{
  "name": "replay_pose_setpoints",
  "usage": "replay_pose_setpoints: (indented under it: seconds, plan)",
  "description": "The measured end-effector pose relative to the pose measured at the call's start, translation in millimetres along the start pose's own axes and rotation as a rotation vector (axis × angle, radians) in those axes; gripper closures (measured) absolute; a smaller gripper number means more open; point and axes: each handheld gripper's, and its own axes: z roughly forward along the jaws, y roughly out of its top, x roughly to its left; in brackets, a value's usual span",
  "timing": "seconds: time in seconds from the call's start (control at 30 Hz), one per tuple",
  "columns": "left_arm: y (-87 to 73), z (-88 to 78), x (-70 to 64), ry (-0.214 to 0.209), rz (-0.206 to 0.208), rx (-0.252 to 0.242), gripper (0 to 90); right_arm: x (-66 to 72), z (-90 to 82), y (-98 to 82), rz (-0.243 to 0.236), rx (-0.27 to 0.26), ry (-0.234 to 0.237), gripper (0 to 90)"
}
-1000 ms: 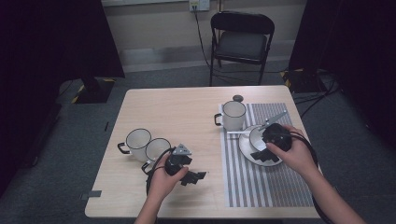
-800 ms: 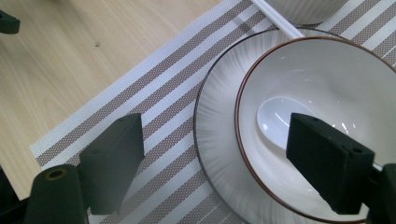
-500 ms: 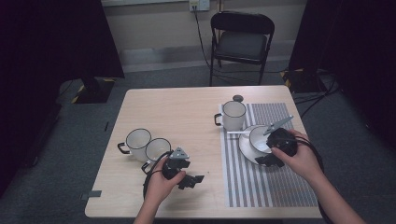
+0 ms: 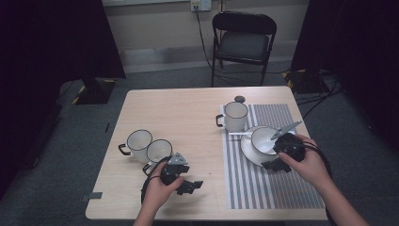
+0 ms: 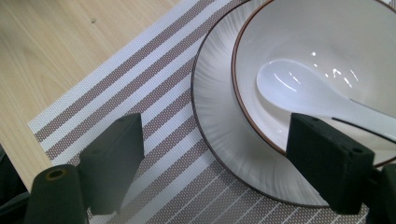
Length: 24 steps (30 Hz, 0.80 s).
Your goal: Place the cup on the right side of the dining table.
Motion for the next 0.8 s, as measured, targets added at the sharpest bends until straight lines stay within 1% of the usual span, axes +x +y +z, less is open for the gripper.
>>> replay_pose_setpoints:
  seconds: [0.13, 0.2, 0.27, 0.37, 0.43, 0.53, 0.67, 0.8]
  plan:
    - [-3.0, -0.5, 0.9, 0.002, 0.001, -0.001, 17.3, -0.8, -0.3, -5.2, 0.001, 0.002, -0.005, 18.5]
    - [-4.2, -1.3, 1.5, 0.001, 0.009, 0.005, 17.3, -1.6, -0.3, -7.6, 0.003, 0.001, -0.004, 18.5]
    - [-5.5, -1.9, 1.8, 0.007, 0.009, 0.008, 17.3, -2.3, -0.7, -9.5, 0.011, 0.001, -0.004, 18.4]
    - [-7.2, -2.6, 2.6, 0.002, 0.014, 0.007, 17.3, -3.1, -1.0, -12.0, 0.019, -0.001, -0.004, 18.5]
    - [-8.5, -2.7, 2.6, 0.007, 0.014, 0.010, 17.3, -3.5, -0.8, -12.4, 0.017, -0.002, -0.004, 18.4]
    - [-11.4, -3.0, 3.3, 0.001, 0.017, 0.013, 17.3, -3.7, -0.7, -14.2, 0.023, -0.003, -0.002, 18.5]
    - [-14.5, -3.5, 3.8, 0.008, 0.015, 0.013, 17.4, -3.9, -0.4, -16.7, 0.026, -0.004, -0.006, 18.5]
    - [-16.5, -4.6, 5.1, 0.007, 0.023, 0.022, 17.4, -4.5, -0.4, -19.7, 0.029, -0.001, -0.007, 18.5]
